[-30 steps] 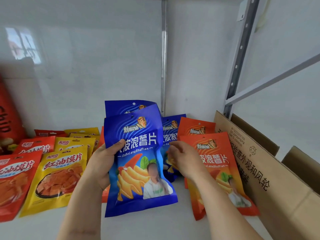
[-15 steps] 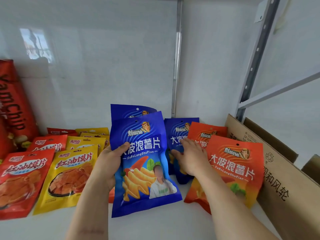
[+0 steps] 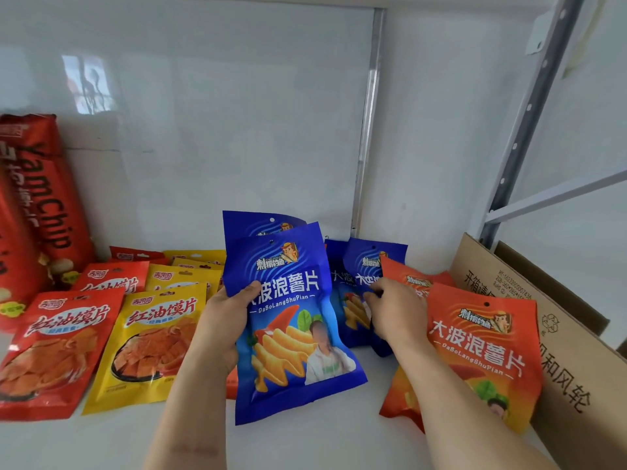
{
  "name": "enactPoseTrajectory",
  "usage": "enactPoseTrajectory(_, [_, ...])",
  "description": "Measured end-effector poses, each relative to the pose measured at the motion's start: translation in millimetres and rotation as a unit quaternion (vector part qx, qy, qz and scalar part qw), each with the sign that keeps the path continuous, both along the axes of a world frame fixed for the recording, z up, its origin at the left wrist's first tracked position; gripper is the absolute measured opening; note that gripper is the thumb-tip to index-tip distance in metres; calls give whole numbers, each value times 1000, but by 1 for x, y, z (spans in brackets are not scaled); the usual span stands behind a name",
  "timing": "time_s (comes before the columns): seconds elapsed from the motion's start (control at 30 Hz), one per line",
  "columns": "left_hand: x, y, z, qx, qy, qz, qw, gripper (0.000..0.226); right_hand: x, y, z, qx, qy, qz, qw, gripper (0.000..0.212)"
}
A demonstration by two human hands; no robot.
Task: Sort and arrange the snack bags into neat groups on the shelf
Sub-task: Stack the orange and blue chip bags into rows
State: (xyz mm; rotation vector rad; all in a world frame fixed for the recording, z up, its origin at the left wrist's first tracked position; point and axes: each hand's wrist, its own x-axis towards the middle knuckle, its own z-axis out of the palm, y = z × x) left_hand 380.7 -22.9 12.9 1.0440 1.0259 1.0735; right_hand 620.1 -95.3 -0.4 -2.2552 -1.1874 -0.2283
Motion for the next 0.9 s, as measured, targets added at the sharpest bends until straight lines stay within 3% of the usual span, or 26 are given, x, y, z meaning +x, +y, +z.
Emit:
enactPoseTrajectory(0.13, [5, -3, 2, 6, -1, 11, 1000, 26, 5, -4, 7, 80, 67, 47, 993, 12])
enactPoseTrajectory(0.27, [11, -6, 3, 20, -5, 25, 999, 15, -6, -19, 40, 178, 200, 119, 956, 10])
enactPoseTrajectory(0.33, [14, -9, 5, 21, -13, 33, 999, 18, -20, -26, 54, 201, 224, 159, 940, 9])
enactPoseTrajectory(0.43, [17, -13, 8, 14, -34, 39, 999, 21, -49, -34, 64, 129, 202, 187, 953, 12])
enactPoseTrajectory(0.53, [18, -17, 11, 2, -49, 34, 998, 15, -79, -44, 67, 26, 56, 165, 984, 18])
enactPoseTrajectory(0.63, [18, -19, 13, -6, -63, 36, 997, 19, -105, -52, 61, -22, -70, 171, 983, 17])
enactPoseTrajectory(0.73, [19, -21, 14, 0, -60, 33, 998, 21, -122, -53, 48, -30, -59, 195, 979, 17])
enactPoseTrajectory(0.9, [16, -27, 20, 3, -80, -43, 996, 38, -123, -50, 33, -2, 62, 253, 965, 20])
